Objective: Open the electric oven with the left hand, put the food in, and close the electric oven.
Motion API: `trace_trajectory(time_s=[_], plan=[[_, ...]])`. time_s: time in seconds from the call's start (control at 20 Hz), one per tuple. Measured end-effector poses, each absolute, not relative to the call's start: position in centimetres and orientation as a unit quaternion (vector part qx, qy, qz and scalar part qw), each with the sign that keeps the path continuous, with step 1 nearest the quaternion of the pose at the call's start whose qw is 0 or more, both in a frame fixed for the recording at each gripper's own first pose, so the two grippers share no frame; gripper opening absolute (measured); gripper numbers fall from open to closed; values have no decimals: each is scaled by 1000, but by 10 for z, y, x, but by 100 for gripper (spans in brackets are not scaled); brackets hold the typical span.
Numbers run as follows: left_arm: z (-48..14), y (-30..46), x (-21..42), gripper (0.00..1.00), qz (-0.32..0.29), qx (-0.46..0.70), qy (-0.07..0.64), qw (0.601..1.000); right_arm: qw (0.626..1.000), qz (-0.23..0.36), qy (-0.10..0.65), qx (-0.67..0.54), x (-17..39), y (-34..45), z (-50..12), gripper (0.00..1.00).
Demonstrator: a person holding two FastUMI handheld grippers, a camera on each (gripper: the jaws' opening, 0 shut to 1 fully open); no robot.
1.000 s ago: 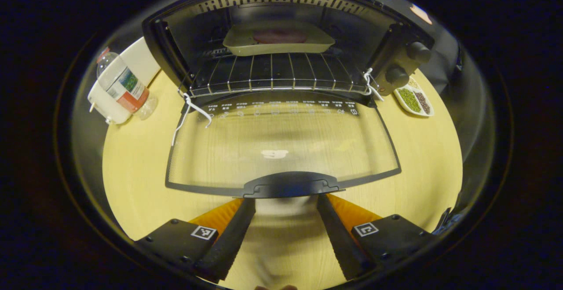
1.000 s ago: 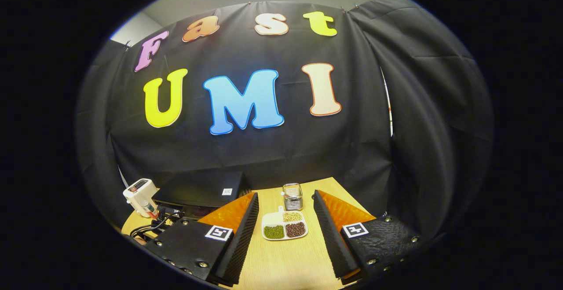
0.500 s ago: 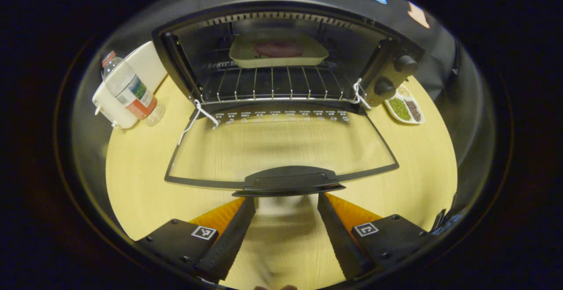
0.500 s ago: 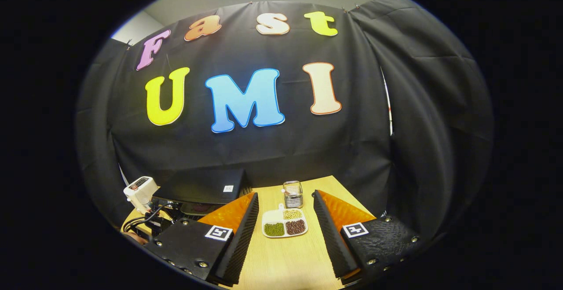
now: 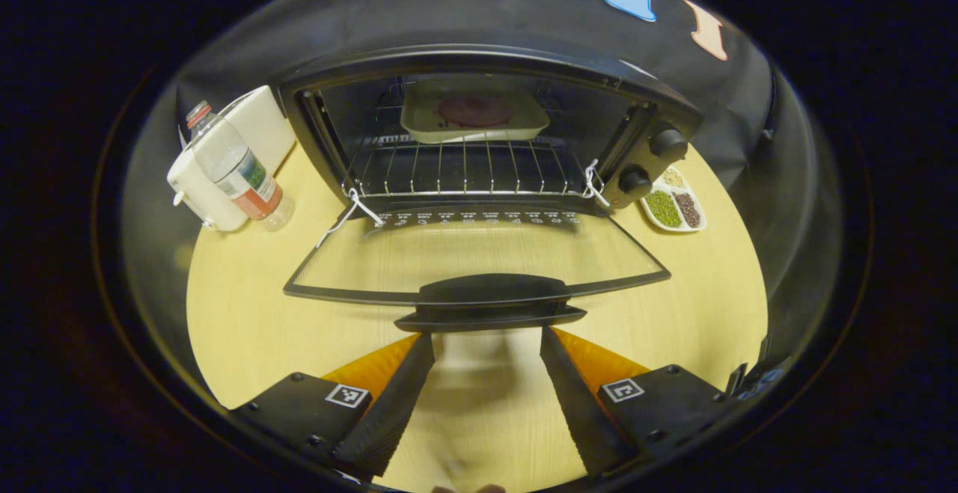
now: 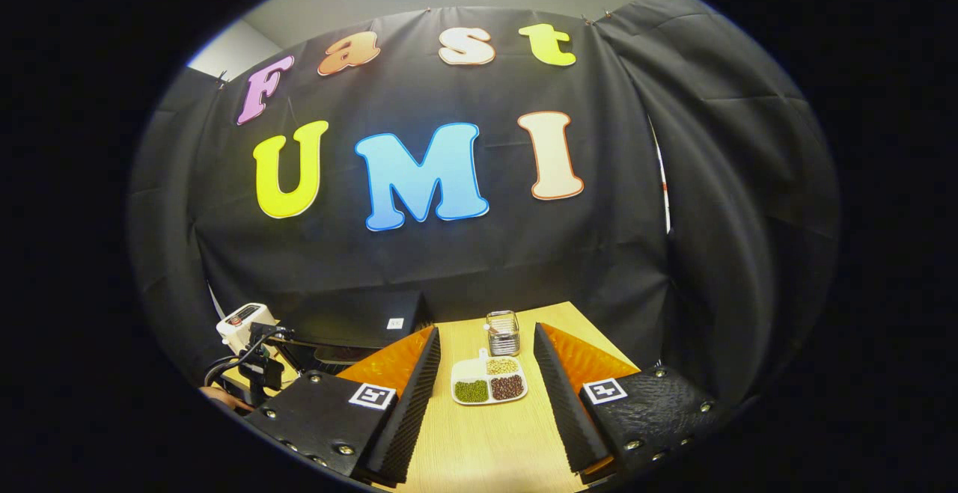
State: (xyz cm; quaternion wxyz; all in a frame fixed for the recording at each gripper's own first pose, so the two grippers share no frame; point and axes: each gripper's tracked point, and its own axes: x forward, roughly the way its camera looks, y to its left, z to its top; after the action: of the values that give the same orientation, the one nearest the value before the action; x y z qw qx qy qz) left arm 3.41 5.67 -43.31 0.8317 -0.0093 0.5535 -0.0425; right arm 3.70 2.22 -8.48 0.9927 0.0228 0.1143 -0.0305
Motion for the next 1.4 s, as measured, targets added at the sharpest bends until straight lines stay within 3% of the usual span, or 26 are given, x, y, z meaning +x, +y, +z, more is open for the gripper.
trace_trajectory(time_s=[1.1,1.2,1.3,1.4], plan=[[-398,53,67,100,-40,6,483,875,991,-31,128,23,28,14,-91,77],[-392,54,73,92,-38,15,465,885,991,-31,129,25,29,13,-91,77],[-383,56,79,100,-34,22,445,895,990,-28,132,27,28,11,-94,77],[-371,58,82,100,-27,14,430,902,990,-26,133,27,27,10,-95,77]])
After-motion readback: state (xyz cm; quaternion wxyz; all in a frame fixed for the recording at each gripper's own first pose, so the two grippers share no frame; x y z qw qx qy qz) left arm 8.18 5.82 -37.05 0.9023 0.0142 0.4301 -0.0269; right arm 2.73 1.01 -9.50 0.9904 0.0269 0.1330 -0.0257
